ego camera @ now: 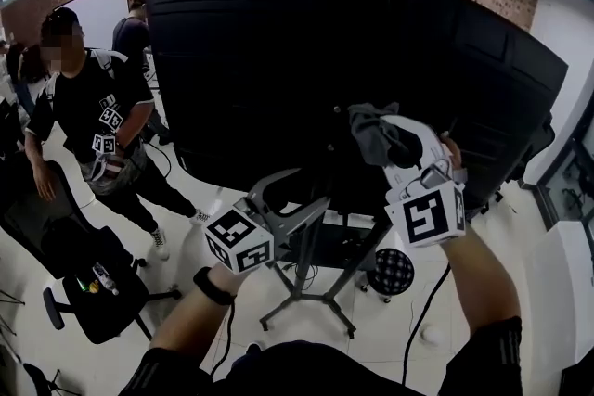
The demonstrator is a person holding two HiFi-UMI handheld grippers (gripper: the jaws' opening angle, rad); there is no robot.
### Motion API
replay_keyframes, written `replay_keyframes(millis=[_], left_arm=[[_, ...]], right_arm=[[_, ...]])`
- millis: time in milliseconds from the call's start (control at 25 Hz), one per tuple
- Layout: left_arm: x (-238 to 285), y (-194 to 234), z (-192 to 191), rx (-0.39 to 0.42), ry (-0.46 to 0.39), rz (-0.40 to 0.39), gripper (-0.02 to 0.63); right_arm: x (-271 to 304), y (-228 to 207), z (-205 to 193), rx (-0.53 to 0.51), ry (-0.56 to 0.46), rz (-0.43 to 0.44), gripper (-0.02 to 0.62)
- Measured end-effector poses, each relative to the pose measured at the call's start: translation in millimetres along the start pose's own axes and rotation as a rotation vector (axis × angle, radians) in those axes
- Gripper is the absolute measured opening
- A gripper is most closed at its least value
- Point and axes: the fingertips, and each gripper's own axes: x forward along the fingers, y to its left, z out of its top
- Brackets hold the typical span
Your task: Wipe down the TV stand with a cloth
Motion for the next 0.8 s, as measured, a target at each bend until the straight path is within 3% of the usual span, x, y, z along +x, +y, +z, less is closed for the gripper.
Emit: replay_keyframes(millis=[160,400,800], left_arm=[[-34,25,8,0.008,0.01,0.015,0.276],[-79,75,34,0.021,0.011,0.045,0.276],[-122,124,38,0.009,-0.001,0.041,0.276]], right_arm=[[46,23,37,-0.037,-0.035,0.013,0.025],[129,44,75,-0.109,-0.002,0.02,0.025],[231,94,82,-0.284,0.136,0.073,0.025]])
